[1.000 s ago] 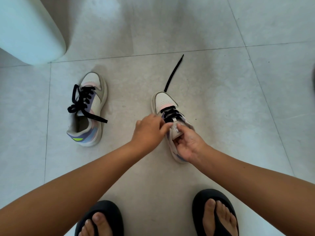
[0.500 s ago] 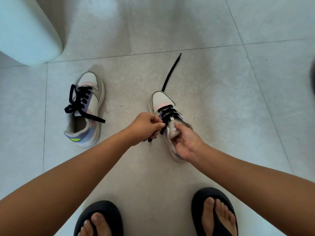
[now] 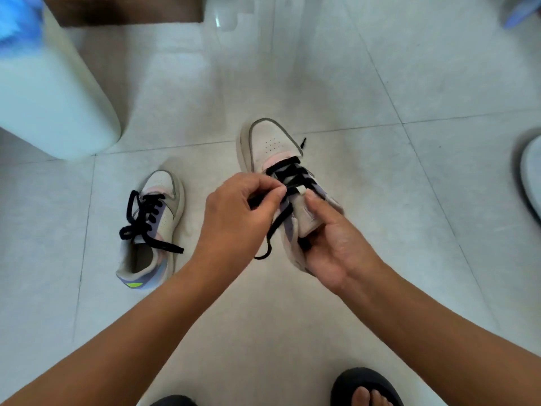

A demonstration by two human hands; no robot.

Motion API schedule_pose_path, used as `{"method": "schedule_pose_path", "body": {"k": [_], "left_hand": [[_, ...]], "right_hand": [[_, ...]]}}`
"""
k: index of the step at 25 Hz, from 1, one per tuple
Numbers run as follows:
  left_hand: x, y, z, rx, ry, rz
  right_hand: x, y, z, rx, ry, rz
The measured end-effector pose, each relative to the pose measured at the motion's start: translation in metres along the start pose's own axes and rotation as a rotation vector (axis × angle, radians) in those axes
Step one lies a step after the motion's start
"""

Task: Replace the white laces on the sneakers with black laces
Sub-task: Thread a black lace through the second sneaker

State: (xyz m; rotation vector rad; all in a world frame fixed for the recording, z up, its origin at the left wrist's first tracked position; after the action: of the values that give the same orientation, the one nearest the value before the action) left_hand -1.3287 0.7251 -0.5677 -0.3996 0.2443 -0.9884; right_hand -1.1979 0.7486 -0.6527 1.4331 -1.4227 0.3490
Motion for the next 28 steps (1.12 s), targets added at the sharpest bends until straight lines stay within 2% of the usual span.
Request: {"method": "schedule_pose_path", "body": {"k": [5, 10, 12, 16, 21, 24, 28], "left_hand": [[-0.016, -0.041, 0.096, 0.11, 0.182, 0.168], [-0.053, -0.116, 0.222, 0.241, 0.391, 0.312], [-0.058, -0.141, 0.264, 0.263, 0.483, 0.358], [-0.045, -0.193, 0.339, 0.241, 0.607, 0.448], [-0.02, -0.235, 0.37, 0.303, 0.638, 0.614], [-0.004, -0.242, 0.372, 0.313, 0.671, 0.659], [0.001, -0.247, 0.365, 0.329, 0.684, 0.645]], "right_hand": [[0.056, 0.074, -0.068, 0.006, -0.166, -0.106], [0.167, 0.196, -0.155, 0.038, -0.395, -0.418], [0.203, 0.224, -0.176, 0.044, -0.494, -0.479], [0.272, 0.277, -0.191, 0.018, -0.445, -0.663], [0.316, 0.302, -0.187, -0.084, -0.348, -0.793], [0.329, 0.305, -0.174, -0.081, -0.313, -0.866], [0.338, 0.298, -0.165, -0.021, -0.323, -0.84]]}}
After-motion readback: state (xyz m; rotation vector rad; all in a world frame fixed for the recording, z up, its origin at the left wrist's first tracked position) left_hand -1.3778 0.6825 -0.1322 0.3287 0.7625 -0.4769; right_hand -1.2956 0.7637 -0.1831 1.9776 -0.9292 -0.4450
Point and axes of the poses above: each hand's wrist, its own x-axis away from the middle knuckle, its own y-axis out of the palm, z = x × y, the point moved 9 cm from there along -x, towards the middle knuckle, and after that the axes turned 4 degrees about z, right-handed, at the moved point
